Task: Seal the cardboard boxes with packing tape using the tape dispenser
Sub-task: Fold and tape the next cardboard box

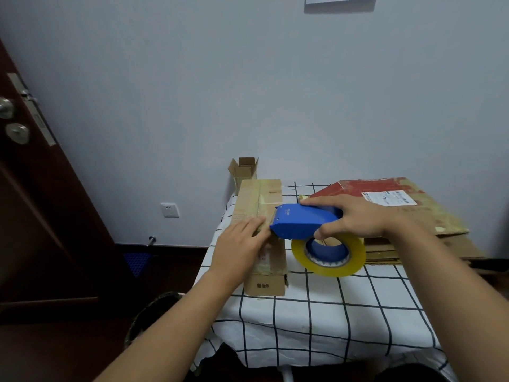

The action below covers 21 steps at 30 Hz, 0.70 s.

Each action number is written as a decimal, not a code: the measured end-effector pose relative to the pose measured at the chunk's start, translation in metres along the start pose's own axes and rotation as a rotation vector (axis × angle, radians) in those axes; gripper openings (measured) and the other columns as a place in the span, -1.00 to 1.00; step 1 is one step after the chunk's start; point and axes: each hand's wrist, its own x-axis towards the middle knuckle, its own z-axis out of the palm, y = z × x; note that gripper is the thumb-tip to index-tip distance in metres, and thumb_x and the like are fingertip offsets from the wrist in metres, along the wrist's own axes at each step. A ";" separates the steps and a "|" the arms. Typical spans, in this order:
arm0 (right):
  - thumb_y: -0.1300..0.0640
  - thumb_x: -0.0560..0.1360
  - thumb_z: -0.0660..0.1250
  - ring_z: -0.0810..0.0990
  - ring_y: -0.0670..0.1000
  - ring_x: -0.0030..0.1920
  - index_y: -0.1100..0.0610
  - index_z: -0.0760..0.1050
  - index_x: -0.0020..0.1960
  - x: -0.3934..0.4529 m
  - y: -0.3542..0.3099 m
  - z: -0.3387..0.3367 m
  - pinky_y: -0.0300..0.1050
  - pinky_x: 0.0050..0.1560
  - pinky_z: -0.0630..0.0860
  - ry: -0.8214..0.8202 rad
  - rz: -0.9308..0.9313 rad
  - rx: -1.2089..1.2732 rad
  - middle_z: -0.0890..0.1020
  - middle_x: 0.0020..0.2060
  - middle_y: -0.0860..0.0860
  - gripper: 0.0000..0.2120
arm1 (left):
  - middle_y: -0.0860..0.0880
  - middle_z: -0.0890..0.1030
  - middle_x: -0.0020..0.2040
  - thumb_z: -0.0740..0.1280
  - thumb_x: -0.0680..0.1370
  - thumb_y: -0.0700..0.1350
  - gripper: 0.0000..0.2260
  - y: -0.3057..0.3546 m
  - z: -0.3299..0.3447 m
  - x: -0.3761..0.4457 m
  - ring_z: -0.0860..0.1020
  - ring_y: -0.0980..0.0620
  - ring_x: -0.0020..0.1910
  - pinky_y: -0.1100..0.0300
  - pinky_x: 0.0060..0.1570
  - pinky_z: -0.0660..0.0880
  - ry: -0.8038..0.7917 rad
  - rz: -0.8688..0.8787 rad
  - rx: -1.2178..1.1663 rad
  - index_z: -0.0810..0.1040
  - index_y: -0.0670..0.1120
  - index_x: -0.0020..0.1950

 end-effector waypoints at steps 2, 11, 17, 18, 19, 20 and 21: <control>-0.33 0.23 0.40 0.53 -0.11 0.10 -0.52 0.27 0.36 -0.002 0.002 0.000 -0.12 0.13 0.50 0.016 -0.011 0.009 0.48 0.18 -0.27 -0.29 | -0.14 0.63 0.19 0.45 0.50 -0.09 -0.68 -0.003 0.002 -0.002 0.61 -0.14 0.13 0.02 0.07 0.56 0.067 0.030 0.031 0.63 -0.14 0.23; -0.18 0.38 0.49 0.49 -0.08 0.17 -0.59 0.24 0.26 -0.027 0.019 -0.005 -0.09 0.22 0.47 0.037 -0.055 -0.006 0.49 0.23 -0.17 -0.38 | -0.12 0.61 0.22 0.45 0.51 -0.09 -0.64 -0.013 0.002 -0.005 0.58 -0.12 0.16 0.01 0.13 0.50 0.054 0.049 0.064 0.59 -0.07 0.30; -0.20 0.40 0.46 0.51 -0.04 0.16 -0.38 0.25 0.47 -0.013 0.013 -0.003 0.02 0.24 0.48 -0.025 -0.033 -0.161 0.51 0.23 -0.13 -0.30 | -0.14 0.58 0.22 0.47 0.48 -0.11 -0.48 -0.008 0.003 -0.001 0.56 -0.14 0.14 -0.02 0.07 0.50 -0.029 0.000 0.016 0.47 0.03 0.43; -0.22 0.39 0.45 0.51 -0.05 0.14 -0.39 0.24 0.47 -0.011 0.011 -0.003 0.01 0.23 0.48 -0.035 -0.029 -0.174 0.51 0.21 -0.14 -0.28 | -0.14 0.58 0.22 0.46 0.50 -0.08 -0.50 -0.009 0.002 -0.001 0.56 -0.14 0.14 -0.02 0.06 0.51 -0.044 -0.010 0.014 0.46 0.05 0.44; -0.24 0.36 0.44 0.51 -0.06 0.13 -0.41 0.23 0.47 -0.009 0.009 -0.003 0.01 0.22 0.48 -0.042 -0.022 -0.176 0.50 0.20 -0.14 -0.27 | -0.15 0.59 0.22 0.45 0.51 -0.06 -0.51 -0.009 0.000 -0.001 0.57 -0.15 0.13 -0.03 0.03 0.52 -0.055 -0.023 0.012 0.47 0.06 0.43; -0.27 0.32 0.42 0.51 -0.06 0.12 -0.43 0.23 0.46 -0.009 0.008 -0.003 0.01 0.22 0.49 -0.042 -0.015 -0.161 0.50 0.20 -0.15 -0.25 | -0.15 0.59 0.22 0.47 0.50 -0.06 -0.51 -0.011 -0.001 -0.001 0.58 -0.15 0.13 -0.02 -0.01 0.54 -0.064 -0.033 0.013 0.48 0.06 0.42; -0.29 0.28 0.41 0.51 -0.07 0.12 -0.45 0.24 0.44 -0.009 0.008 -0.004 0.01 0.21 0.50 -0.035 -0.011 -0.132 0.50 0.20 -0.17 -0.25 | -0.15 0.60 0.22 0.50 0.46 -0.08 -0.48 -0.012 -0.002 -0.002 0.59 -0.16 0.12 -0.02 -0.04 0.56 -0.072 -0.035 0.015 0.49 0.06 0.41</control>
